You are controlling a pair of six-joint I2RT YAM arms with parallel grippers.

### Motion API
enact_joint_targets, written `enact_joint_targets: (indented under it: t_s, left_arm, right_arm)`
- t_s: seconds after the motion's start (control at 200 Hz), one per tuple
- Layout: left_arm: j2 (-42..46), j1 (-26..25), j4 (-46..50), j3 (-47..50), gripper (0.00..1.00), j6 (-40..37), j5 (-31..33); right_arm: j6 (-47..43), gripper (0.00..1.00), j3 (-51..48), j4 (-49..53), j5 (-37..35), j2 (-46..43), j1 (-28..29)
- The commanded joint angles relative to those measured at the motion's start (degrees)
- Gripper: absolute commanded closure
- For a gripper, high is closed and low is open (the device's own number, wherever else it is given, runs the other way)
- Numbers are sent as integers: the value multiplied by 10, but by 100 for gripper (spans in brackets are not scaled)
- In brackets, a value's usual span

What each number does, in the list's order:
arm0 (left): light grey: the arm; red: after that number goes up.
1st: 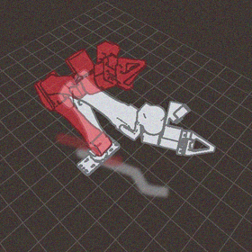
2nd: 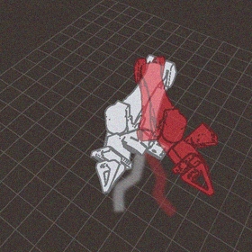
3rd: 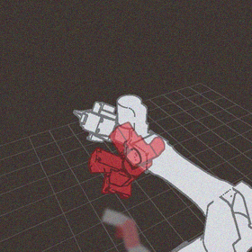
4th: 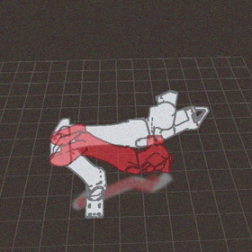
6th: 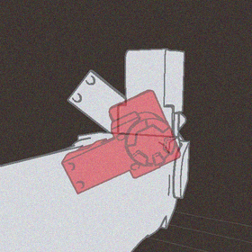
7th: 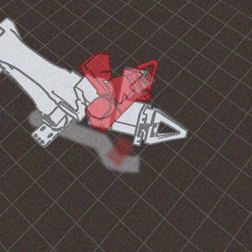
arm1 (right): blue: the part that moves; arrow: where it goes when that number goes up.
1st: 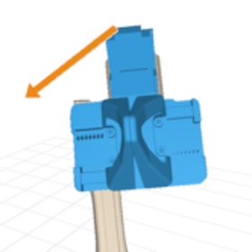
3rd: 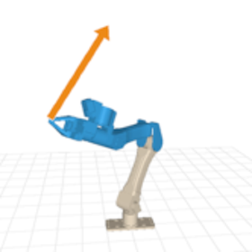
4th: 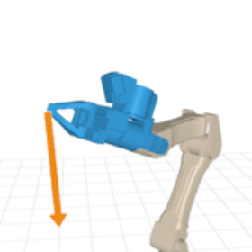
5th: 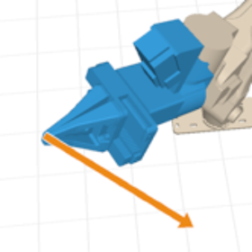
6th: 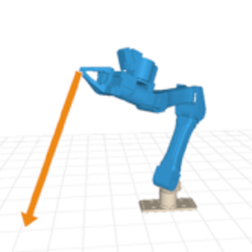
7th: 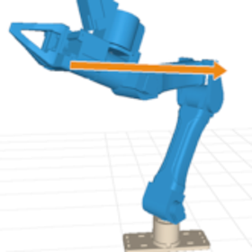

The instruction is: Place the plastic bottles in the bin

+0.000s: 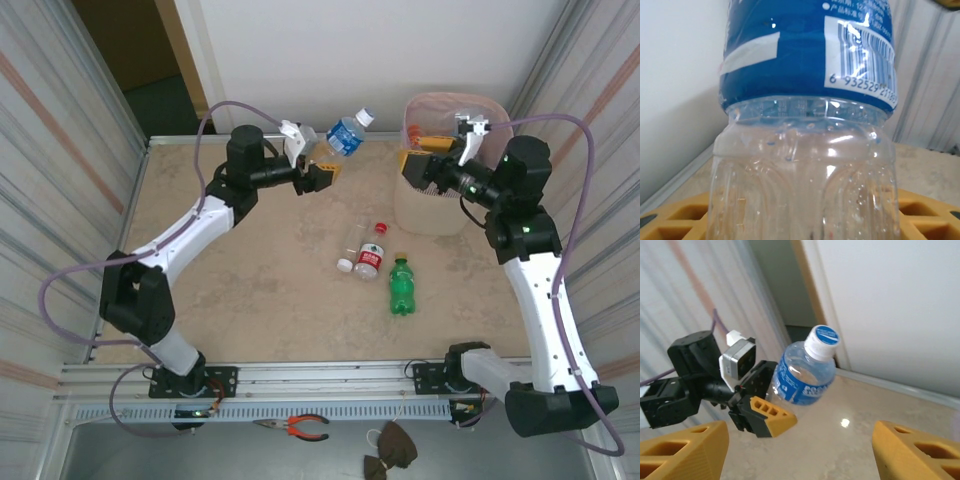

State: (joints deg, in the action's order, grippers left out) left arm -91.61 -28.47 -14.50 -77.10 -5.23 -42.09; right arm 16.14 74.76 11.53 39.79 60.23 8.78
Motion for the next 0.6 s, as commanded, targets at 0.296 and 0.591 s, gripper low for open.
enact_joint_targets:
  t_s: [0.296, 0.591]
  left_arm:
    - [116, -124, -41, -11, 49, -33, 15]
    - [147, -178, -72, -26, 49, -27, 14]
  right_arm:
    - [-37, 15, 1, -148, -17, -53, 118]
    - [-59, 10, -3, -204, 54, -72, 169]
